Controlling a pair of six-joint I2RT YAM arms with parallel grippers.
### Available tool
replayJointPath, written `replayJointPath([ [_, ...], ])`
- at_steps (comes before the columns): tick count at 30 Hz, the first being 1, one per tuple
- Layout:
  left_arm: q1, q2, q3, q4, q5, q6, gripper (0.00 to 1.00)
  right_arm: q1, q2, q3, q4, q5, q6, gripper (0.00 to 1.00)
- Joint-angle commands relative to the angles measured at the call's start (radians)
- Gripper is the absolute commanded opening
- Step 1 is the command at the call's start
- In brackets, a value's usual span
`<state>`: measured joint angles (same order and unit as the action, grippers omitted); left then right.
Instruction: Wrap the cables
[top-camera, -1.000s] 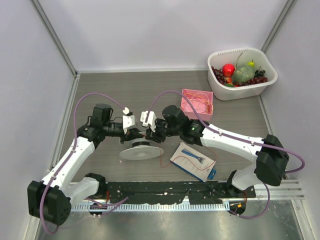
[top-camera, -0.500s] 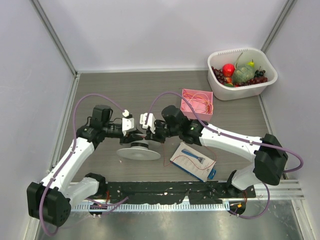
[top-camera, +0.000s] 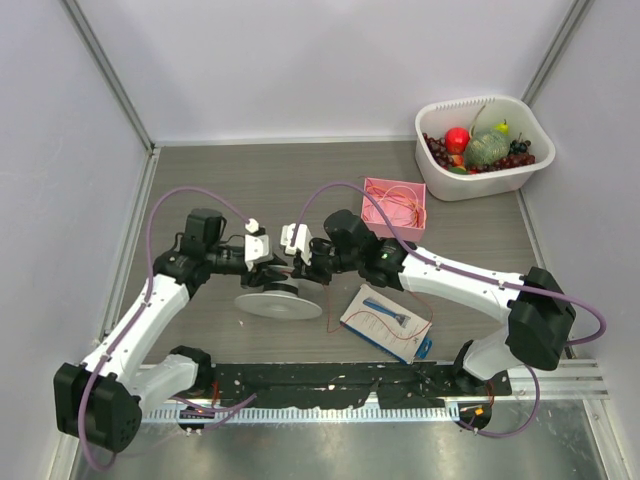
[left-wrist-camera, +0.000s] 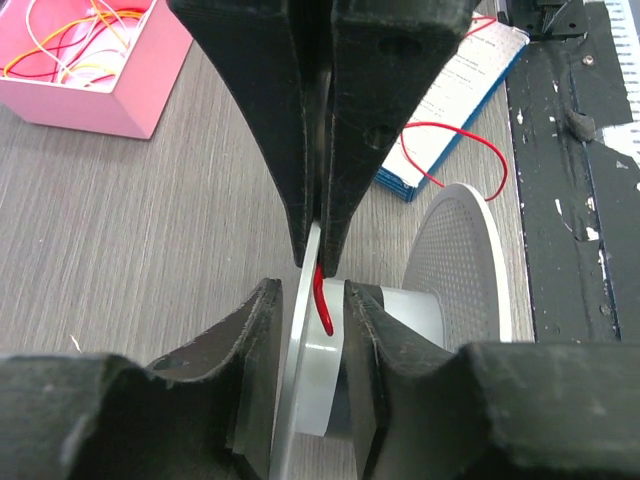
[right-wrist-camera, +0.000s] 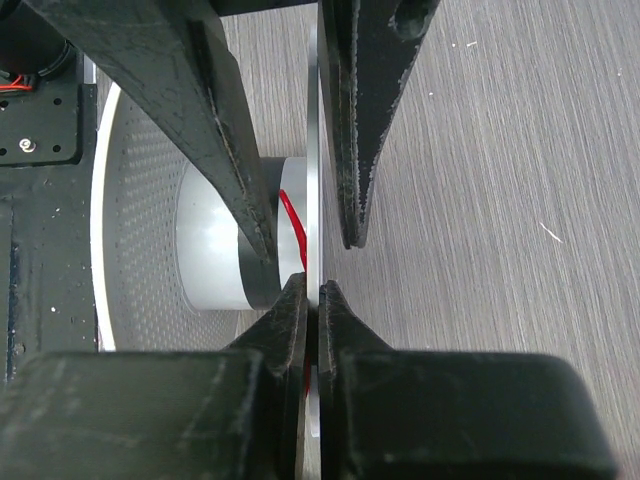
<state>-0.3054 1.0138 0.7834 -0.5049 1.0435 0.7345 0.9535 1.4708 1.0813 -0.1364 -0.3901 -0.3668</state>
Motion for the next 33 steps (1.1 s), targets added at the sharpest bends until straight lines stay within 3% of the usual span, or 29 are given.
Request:
replayJointPath([
  [1,-0.015,0.008,0.013,0.084,0.013,-0.05,0.32,-0.005,-0.004,0.02,0.084,-0.01,0.015,0.01],
  [8,-0.031,0.011,-0.016,0.131,-0.011,-0.076,0.21,-0.006,-0.007,0.019,0.083,-0.01,0.017,0.01],
  [15,-0.031,0.022,-0.013,0.054,-0.007,0.0,0.25,-0.005,-0.013,0.016,0.08,-0.007,0.012,0.01],
  [27,-0.038,0.045,-0.01,0.029,-0.014,0.025,0.13,-0.005,-0.009,0.019,0.081,-0.015,0.008,0.01],
  [33,-0.041,0.049,-0.007,-0.032,-0.017,0.086,0.2,-0.005,-0.012,0.017,0.081,-0.013,0.003,0.01],
])
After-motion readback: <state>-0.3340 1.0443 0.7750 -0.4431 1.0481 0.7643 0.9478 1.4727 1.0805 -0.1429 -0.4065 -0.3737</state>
